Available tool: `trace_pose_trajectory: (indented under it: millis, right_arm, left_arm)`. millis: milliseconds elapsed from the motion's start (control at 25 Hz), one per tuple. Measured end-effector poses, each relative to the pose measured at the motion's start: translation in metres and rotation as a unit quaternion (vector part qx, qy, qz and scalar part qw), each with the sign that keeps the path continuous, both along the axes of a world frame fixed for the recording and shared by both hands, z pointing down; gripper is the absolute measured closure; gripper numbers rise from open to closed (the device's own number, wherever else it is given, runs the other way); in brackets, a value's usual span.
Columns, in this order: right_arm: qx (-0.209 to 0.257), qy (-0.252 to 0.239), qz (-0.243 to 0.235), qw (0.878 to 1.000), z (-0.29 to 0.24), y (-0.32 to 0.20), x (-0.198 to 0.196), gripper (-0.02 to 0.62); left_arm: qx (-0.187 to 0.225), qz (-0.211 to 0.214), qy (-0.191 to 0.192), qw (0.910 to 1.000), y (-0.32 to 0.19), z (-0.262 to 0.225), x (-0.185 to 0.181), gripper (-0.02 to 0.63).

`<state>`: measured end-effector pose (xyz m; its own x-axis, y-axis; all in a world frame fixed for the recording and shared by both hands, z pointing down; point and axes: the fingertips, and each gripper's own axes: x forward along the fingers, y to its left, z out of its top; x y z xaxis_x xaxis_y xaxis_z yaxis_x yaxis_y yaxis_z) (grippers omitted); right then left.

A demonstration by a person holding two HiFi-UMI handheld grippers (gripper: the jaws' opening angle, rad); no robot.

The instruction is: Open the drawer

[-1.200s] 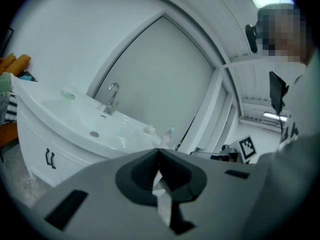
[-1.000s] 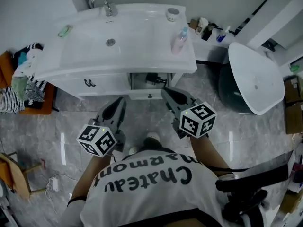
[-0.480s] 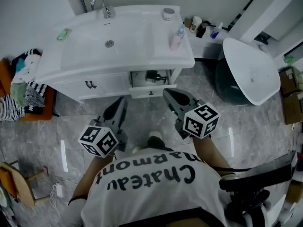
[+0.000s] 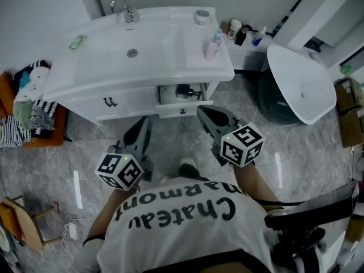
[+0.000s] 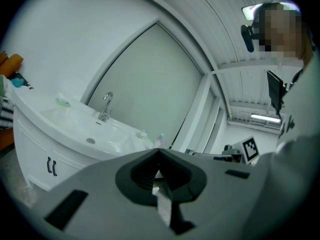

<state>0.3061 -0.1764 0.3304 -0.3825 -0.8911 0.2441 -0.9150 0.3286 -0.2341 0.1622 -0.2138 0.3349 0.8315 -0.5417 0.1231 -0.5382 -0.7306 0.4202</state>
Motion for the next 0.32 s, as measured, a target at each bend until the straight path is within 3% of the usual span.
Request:
trace_pose_trajectory:
  millis: [320]
  right_arm:
    - [-0.002,0.003,0.008,1.0,0.0034,0.0022,0.0011,0.584]
  left_arm:
    - [-0.007,-0.003,0.005,1.0,-0.0002,0.0048,-0.0034,0.598]
